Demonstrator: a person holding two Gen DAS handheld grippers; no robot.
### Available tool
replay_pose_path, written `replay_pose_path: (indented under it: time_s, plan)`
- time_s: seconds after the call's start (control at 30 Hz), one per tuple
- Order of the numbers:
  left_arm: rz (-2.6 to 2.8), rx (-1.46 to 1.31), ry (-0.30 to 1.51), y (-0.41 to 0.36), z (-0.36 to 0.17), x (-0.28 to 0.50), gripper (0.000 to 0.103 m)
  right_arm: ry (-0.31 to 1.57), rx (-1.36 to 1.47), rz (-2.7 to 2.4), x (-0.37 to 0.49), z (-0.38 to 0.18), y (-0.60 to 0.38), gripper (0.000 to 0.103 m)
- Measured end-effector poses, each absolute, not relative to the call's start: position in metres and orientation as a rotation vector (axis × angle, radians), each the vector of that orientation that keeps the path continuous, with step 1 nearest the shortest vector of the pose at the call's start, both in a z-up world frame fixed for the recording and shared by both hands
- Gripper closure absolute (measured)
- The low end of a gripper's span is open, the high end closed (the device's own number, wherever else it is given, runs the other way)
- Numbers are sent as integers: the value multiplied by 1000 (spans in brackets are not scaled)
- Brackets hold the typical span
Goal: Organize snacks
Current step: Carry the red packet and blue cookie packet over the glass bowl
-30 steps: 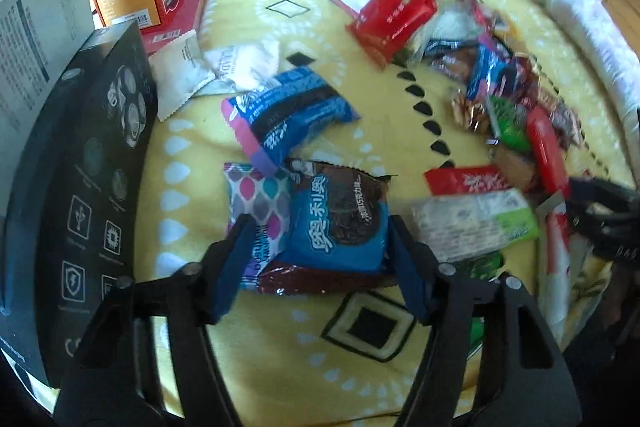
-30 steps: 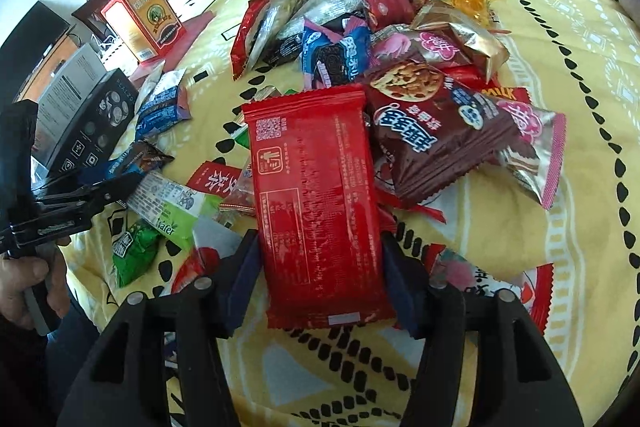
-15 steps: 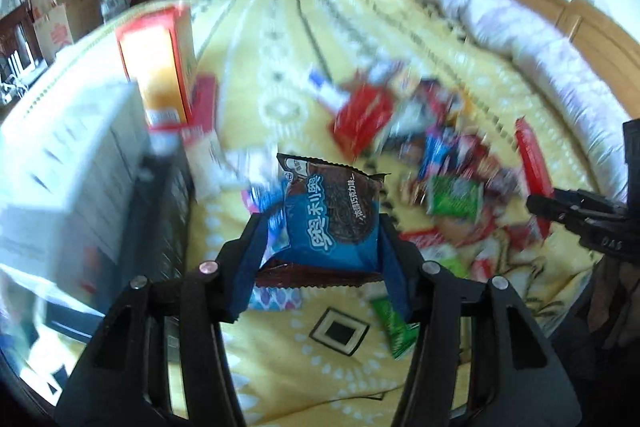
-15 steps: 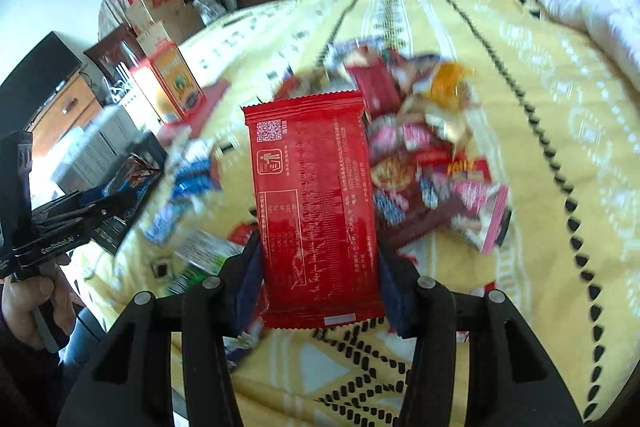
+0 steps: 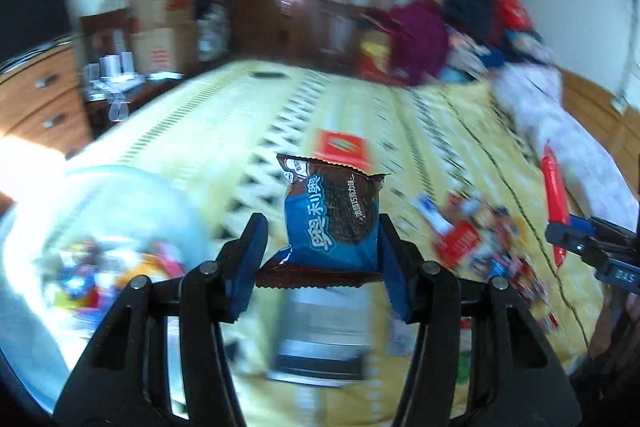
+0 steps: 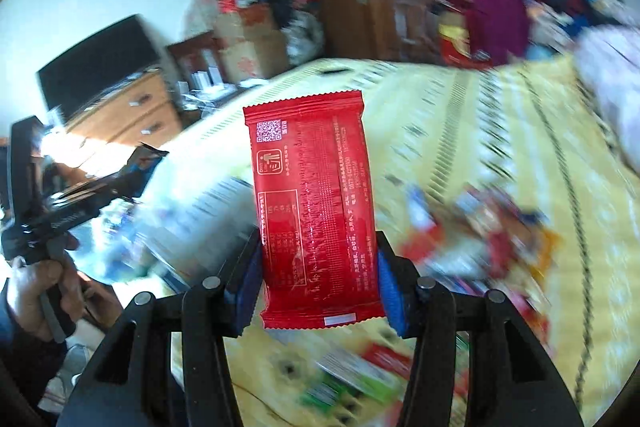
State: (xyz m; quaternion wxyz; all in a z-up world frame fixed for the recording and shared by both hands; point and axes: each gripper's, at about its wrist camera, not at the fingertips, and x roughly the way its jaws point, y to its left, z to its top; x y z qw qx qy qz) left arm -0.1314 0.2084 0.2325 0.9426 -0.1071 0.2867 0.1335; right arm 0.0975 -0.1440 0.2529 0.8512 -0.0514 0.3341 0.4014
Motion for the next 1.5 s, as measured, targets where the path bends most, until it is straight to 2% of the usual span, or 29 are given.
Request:
replay_pose_path:
  time_s: [0.17,0.33,0.53,0.67,0.97,1.5]
  plan:
    - [435,-265,533,277,249,-166,48,652,-138,1047,74,291,-35,48]
    - [564,-338,554,338,236,-177,48,685,-139,1217,56,309,66,48]
    - [636,-445,639,372,198,-172,48,793,-197,1324,36,297,165,48]
    - [656,-441,667,380,192,-179,48,859,-253,1342,29,275,205,48]
    - [655,-453,669,393,191,-186,48,917,-321,1334,20,241,233,48]
    - [671,-451,688,405,189,-189,47,926,-331,1331,22,236,239,48]
